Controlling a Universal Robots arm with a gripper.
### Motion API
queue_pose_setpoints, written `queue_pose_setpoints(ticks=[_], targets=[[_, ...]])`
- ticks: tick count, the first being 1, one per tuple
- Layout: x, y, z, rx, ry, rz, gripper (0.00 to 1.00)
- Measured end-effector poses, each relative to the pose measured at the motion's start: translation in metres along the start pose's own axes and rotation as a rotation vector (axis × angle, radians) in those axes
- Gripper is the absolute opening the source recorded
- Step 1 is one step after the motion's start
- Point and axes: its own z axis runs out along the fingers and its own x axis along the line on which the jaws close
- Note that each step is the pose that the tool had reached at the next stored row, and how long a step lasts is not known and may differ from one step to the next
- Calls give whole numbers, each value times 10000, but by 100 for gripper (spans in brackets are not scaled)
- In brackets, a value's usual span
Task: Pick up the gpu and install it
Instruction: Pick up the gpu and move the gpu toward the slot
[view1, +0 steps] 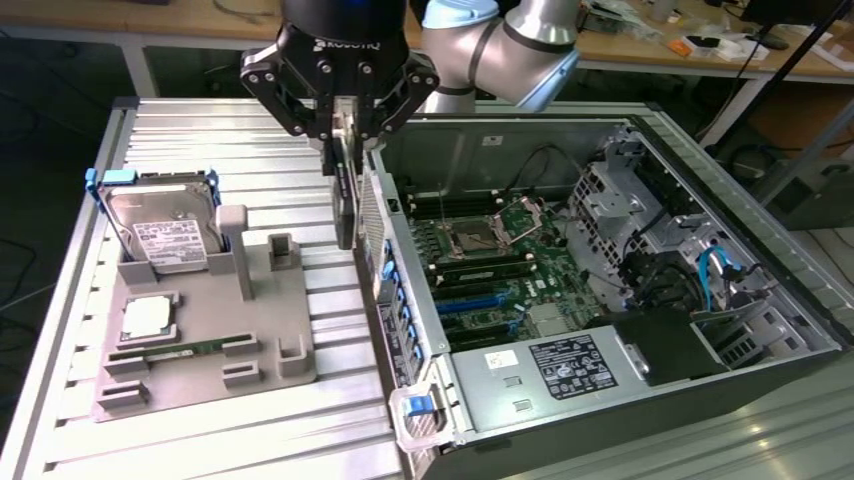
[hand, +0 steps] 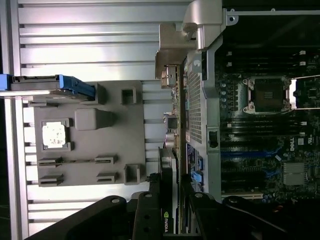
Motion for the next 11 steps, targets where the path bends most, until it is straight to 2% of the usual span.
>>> queue_pose_setpoints(ticks=[11], targets=[[-177, 5, 7, -1, 0, -1, 27]])
